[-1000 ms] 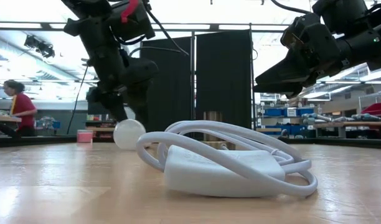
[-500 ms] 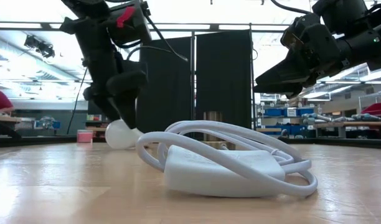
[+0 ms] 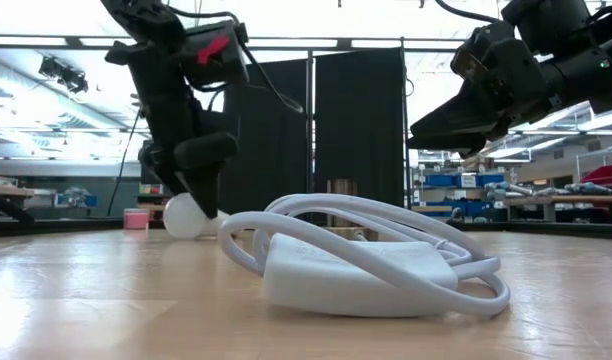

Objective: Screw lightbulb
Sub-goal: Insert the white lightbulb into the silver lamp

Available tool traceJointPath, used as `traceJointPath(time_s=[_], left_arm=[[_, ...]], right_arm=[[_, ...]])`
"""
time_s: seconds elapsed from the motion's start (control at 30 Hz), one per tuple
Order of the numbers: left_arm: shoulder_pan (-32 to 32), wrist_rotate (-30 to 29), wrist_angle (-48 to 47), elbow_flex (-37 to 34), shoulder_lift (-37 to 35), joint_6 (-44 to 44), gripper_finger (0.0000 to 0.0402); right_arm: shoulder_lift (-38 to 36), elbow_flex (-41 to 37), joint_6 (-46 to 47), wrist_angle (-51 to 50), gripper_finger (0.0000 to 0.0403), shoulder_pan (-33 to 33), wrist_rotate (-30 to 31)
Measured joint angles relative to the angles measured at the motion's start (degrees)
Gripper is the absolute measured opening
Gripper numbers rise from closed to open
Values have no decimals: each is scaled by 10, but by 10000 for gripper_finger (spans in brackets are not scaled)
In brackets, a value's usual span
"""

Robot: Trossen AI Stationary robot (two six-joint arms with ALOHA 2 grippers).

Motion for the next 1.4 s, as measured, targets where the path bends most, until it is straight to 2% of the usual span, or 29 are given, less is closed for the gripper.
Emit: traceJointPath(time_s=[0.13, 0.43, 0.9, 1.23, 1.4], left_arm=[[4, 33, -10, 0, 10, 11, 321], [4, 11, 35, 0, 16, 109, 321], [4, 11, 33, 0, 25, 214, 320], [5, 12, 61, 0, 51, 272, 284], [4, -1, 72, 0, 52, 272, 283]], right_arm=[[0, 0, 0, -2, 227, 0, -2], [0, 0, 0, 0, 227, 0, -8], [0, 0, -1, 2, 227, 0, -10], [0, 0, -2, 2, 227, 0, -10], [0, 0, -2, 1, 227, 0, -10]])
